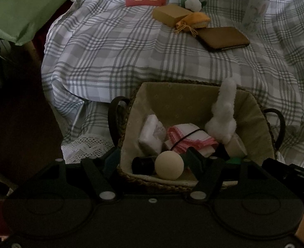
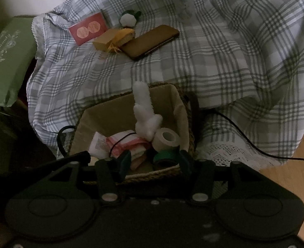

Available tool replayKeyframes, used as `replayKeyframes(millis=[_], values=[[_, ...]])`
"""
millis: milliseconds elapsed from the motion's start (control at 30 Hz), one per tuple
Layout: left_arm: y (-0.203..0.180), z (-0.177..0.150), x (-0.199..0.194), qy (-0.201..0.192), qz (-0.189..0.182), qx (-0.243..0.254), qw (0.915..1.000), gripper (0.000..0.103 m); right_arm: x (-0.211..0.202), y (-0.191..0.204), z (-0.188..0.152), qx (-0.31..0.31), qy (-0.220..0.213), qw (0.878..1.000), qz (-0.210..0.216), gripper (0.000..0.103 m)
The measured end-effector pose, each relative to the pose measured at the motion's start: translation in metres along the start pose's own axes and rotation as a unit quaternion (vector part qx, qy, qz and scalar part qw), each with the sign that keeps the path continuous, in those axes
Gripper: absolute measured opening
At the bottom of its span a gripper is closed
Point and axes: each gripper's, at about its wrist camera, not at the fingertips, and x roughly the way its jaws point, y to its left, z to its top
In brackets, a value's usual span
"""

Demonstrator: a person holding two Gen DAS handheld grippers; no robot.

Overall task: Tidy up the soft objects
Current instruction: 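Withdraw both open tools up out of the basket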

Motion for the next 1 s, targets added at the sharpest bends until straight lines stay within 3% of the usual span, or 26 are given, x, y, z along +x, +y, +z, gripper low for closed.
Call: replayKeyframes(millis=[300, 1000], values=[[0.000, 0.000, 0.001, 0.004, 0.004, 0.002, 1.0000, 0.070, 0.003, 0.001, 0.002, -0.003, 0.009, 1.000, -0.012, 0.053], [0.001, -0.002, 0.003, 0.003, 0.013, 0.008, 0.9999, 0.073, 0.012, 0.001, 0.017, -0.048, -0.016, 0.997, -0.060, 0.065]])
